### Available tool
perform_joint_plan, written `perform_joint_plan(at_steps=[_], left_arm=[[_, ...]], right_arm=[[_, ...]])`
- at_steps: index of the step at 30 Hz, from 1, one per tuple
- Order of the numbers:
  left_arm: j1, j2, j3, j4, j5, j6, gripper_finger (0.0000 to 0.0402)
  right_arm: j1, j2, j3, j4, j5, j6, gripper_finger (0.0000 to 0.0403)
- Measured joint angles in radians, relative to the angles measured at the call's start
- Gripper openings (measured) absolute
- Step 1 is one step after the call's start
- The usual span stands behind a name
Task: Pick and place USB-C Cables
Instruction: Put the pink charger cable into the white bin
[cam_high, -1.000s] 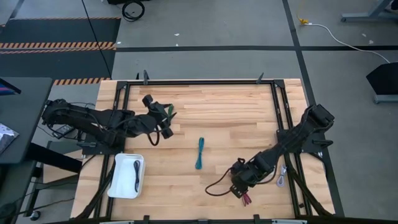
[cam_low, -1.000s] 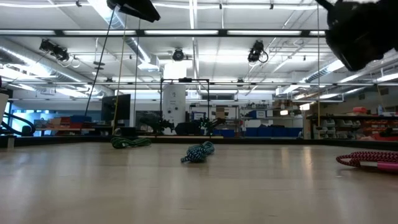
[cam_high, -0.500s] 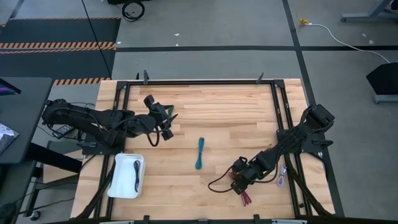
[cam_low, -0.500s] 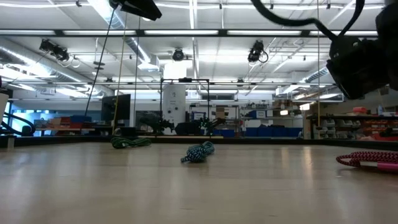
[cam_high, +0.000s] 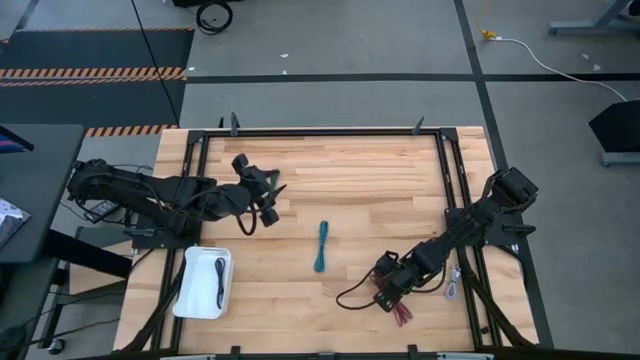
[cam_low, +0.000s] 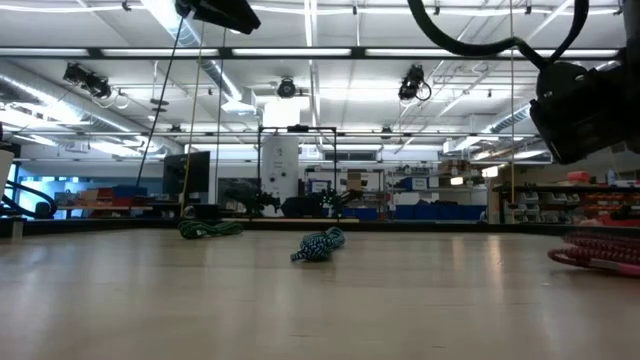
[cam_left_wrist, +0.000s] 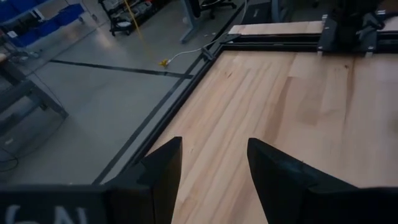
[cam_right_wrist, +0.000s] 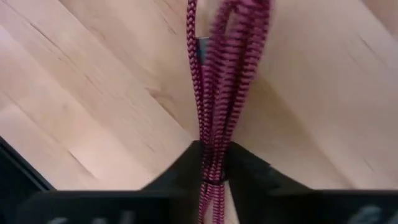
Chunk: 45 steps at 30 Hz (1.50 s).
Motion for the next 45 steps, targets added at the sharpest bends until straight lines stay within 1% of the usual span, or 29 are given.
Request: perform_joint_plan(at_steps=[2, 3, 8, 11, 15, 17, 21, 24, 26, 28, 31, 33, 37, 40, 45], left_arm=[[0.000, 0.000, 0.000, 0.000, 0.023, -0.001, 0.0190], [0.000, 0.000, 0.000, 0.000, 0.030, -0.001, 0.0190], [0.000, 0.000, 0.000, -0.008, 0.036, -0.008, 0.0190], [0.000, 0.000, 0.000, -0.022, 0.039, -0.008, 0.0190], [0.000, 0.000, 0.000, -0.023, 0.039, -0.008, 0.0190], [0.000, 0.000, 0.000, -0.020, 0.039, -0.004, 0.0190], [0.000, 0.000, 0.000, -0.021, 0.049, -0.002, 0.0190], [-0.006, 0.000, 0.000, -0.012, 0.050, 0.000, 0.0190], [-0.013, 0.000, 0.000, 0.005, 0.053, 0.013, 0.0189], [-0.018, 0.017, 0.000, 0.048, 0.092, 0.039, 0.0189], [-0.030, 0.052, -0.001, 0.109, 0.208, 0.079, 0.0189], [-0.036, 0.087, 0.000, 0.184, 0.289, 0.109, 0.0189], [-0.049, 0.154, 0.000, 0.304, 0.372, 0.181, 0.0189], [-0.056, 0.179, 0.000, 0.374, 0.397, 0.234, 0.0189], [-0.052, 0.183, 0.000, 0.453, 0.396, 0.244, 0.0190]], right_arm=[[-0.002, -0.004, 0.000, -0.007, 0.002, -0.027, 0.0026], [-0.004, -0.006, 0.000, -0.009, 0.001, -0.042, 0.0018], [-0.023, -0.011, 0.035, -0.048, 0.017, -0.125, 0.0022], [-0.043, -0.010, 0.080, -0.081, 0.040, -0.192, 0.0016], [-0.083, -0.030, 0.179, -0.167, 0.082, -0.301, 0.0012], [-0.104, -0.047, 0.245, -0.240, 0.113, -0.364, 0.0012], [-0.139, -0.088, 0.408, -0.407, 0.230, -0.504, 0.0012], [-0.150, -0.111, 0.539, -0.526, 0.397, -0.617, 0.0012], [-0.149, -0.120, 0.607, -0.566, 0.523, -0.697, 0.0012], [-0.149, -0.134, 0.652, -0.569, 0.640, -0.786, 0.0012], [-0.156, -0.145, 0.687, -0.567, 0.762, -0.896, 0.0011], [-0.163, -0.149, 0.689, -0.568, 0.808, -0.960, 0.0011], [-0.180, -0.150, 0.679, -0.528, 0.860, -1.059, 0.0010], [-0.179, -0.150, 0.668, -0.473, 0.895, -1.153, 0.0010], [-0.175, -0.150, 0.668, -0.376, 0.894, -1.291, 0.0010]])
